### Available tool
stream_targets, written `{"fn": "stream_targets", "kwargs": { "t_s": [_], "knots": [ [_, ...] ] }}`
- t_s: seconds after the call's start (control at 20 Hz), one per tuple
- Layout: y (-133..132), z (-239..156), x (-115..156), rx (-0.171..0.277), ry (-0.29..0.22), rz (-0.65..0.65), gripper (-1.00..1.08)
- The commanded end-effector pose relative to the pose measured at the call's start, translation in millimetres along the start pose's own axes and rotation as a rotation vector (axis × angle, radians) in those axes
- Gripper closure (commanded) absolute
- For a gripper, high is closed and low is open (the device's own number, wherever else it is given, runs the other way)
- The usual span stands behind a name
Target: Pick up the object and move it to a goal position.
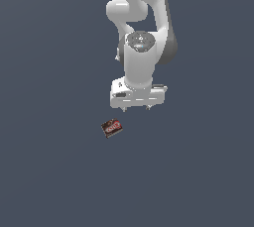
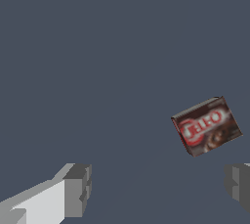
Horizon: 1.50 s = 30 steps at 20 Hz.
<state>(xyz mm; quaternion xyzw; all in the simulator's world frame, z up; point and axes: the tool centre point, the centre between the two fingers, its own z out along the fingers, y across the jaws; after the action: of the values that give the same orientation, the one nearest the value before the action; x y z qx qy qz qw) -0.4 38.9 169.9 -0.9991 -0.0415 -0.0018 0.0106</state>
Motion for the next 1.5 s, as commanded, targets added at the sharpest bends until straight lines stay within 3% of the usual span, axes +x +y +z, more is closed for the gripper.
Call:
{"fn": "stream_targets", "kwargs": {
  "t_s": [0.0, 0.5, 0.85, 1.45],
  "knots": [
    [0.0, 0.0, 0.0, 0.0, 0.0, 0.0, -0.92],
    [-22.1, -17.2, 5.4, 0.034, 0.024, -0.007, -0.92],
    [-18.6, -14.0, 5.6, 0.033, 0.022, 0.016, -0.92],
    [8.3, 11.7, 8.6, 0.035, 0.012, 0.255, -0.92]
  ]
}}
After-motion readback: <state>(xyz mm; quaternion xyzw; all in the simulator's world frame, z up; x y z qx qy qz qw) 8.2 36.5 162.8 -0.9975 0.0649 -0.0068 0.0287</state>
